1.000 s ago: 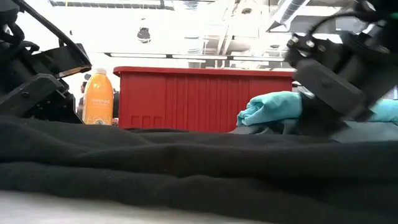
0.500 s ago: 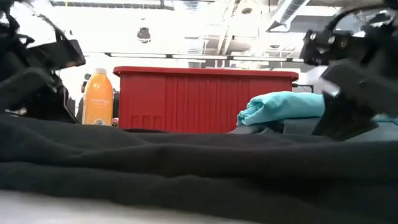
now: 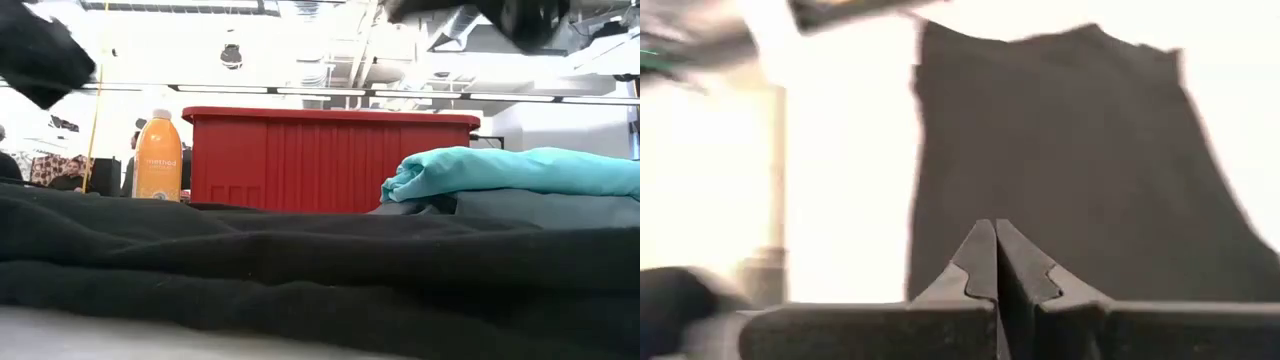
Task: Fold Laundry from Bin
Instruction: Fold the black shirt
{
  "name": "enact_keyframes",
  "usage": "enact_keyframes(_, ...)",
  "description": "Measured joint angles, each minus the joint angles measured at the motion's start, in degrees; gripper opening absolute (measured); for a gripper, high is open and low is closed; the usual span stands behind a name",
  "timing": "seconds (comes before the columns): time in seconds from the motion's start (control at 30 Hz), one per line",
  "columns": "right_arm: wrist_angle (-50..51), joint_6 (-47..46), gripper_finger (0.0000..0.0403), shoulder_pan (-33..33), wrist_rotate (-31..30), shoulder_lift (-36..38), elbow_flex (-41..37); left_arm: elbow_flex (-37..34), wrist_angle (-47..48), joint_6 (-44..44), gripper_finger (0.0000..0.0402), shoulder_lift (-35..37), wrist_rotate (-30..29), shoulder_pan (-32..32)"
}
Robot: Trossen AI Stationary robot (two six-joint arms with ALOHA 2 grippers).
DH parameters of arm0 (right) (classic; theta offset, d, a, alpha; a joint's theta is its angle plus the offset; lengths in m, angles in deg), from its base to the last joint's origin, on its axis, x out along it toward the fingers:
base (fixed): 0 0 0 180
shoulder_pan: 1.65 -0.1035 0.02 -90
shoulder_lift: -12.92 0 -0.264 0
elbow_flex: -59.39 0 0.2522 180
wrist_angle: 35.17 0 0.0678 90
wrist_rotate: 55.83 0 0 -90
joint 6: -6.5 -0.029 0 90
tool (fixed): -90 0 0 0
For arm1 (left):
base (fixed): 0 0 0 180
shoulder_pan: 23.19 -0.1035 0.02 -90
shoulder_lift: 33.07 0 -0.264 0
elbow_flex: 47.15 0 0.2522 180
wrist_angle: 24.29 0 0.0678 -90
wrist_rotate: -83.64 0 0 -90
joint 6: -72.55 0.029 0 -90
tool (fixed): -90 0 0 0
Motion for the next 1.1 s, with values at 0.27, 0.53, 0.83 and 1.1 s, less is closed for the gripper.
enact_keyframes(0.27, -20.02, 8.98, 0.0021, -4.09, 1.22, -4.94, 0.11, 0.05, -4.13, -7.07, 0.0121, -8.76, -3.22, 10.32)
enact_keyframes(0.53, -20.28, 0.22, 0.0021, -3.53, 1.49, -12.71, 0.00, 0.05, -3.62, -14.76, 0.0121, -19.47, 0.15, 11.44)
enact_keyframes(0.83, -19.70, -10.05, 0.0021, -4.78, 4.89, -17.90, 0.04, 0.16, -2.19, -21.18, 0.0121, -21.83, 0.55, 13.61)
enact_keyframes(1.1, -19.49, -14.55, 0.0021, -6.64, 1.48, -19.50, 0.15, 0.16, 3.40, -28.47, 0.0121, -20.36, -0.04, 16.95)
